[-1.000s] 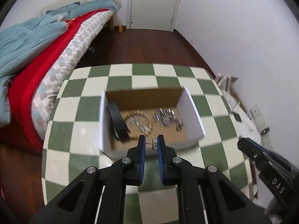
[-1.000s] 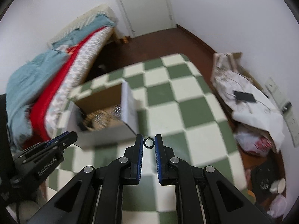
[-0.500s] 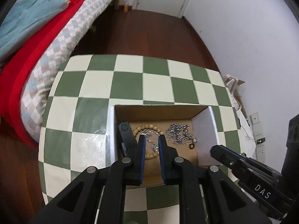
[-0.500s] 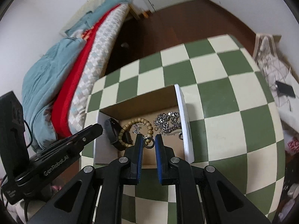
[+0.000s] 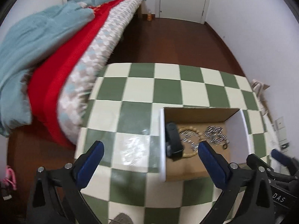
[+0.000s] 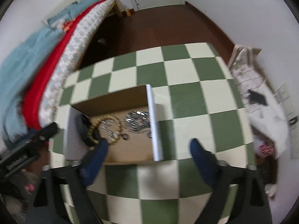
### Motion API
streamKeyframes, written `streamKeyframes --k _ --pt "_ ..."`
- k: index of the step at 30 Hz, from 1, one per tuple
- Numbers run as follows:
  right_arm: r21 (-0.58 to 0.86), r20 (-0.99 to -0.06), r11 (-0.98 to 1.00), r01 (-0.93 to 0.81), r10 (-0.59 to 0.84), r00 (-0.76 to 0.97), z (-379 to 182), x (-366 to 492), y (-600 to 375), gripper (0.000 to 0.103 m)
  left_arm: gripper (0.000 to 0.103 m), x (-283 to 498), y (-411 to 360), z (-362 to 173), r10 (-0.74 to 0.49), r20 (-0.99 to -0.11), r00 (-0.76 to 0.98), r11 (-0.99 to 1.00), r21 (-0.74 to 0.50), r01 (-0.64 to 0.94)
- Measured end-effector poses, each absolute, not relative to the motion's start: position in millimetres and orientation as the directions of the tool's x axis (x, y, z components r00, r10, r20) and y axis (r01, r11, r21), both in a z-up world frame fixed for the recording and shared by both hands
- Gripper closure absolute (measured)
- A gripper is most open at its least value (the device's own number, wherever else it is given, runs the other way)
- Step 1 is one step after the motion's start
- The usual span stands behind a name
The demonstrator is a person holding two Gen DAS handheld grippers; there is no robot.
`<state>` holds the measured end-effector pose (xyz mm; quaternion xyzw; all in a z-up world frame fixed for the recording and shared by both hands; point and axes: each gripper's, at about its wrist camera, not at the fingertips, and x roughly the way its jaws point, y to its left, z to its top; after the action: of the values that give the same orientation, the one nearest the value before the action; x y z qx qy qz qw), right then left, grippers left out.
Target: Organize jewelry
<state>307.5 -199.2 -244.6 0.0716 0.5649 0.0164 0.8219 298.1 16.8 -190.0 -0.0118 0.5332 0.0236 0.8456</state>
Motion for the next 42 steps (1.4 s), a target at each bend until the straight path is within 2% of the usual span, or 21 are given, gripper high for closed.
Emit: streamKeyframes --k 5,13,33,42 --pt "0.023 -0.942 0.999 0.023 0.014 0.335 -244 296 -191 0.0 0.001 276 17 -184 0.069 -0.899 0.433 0.997 0.044 -0.068" --pt "0.003 -0.934 1.0 0.031 -0.008 0.358 -225 267 -190 0.0 0.001 235 19 -157 0.087 -0.881 0.465 0.994 0.049 -0.094" --pt "-0.029 -0.788 0.999 0.039 -0.046 0.613 -57 131 -194 0.0 0.001 118 9 -20 0.041 -0.747 0.663 0.996 -0.018 -0.082" --pt "-0.026 -0.735 0.999 0.041 -0.047 0.676 -4 84 -201 0.0 0.001 80 3 15 0.005 -0.714 0.701 0.998 -0.039 -0.047"
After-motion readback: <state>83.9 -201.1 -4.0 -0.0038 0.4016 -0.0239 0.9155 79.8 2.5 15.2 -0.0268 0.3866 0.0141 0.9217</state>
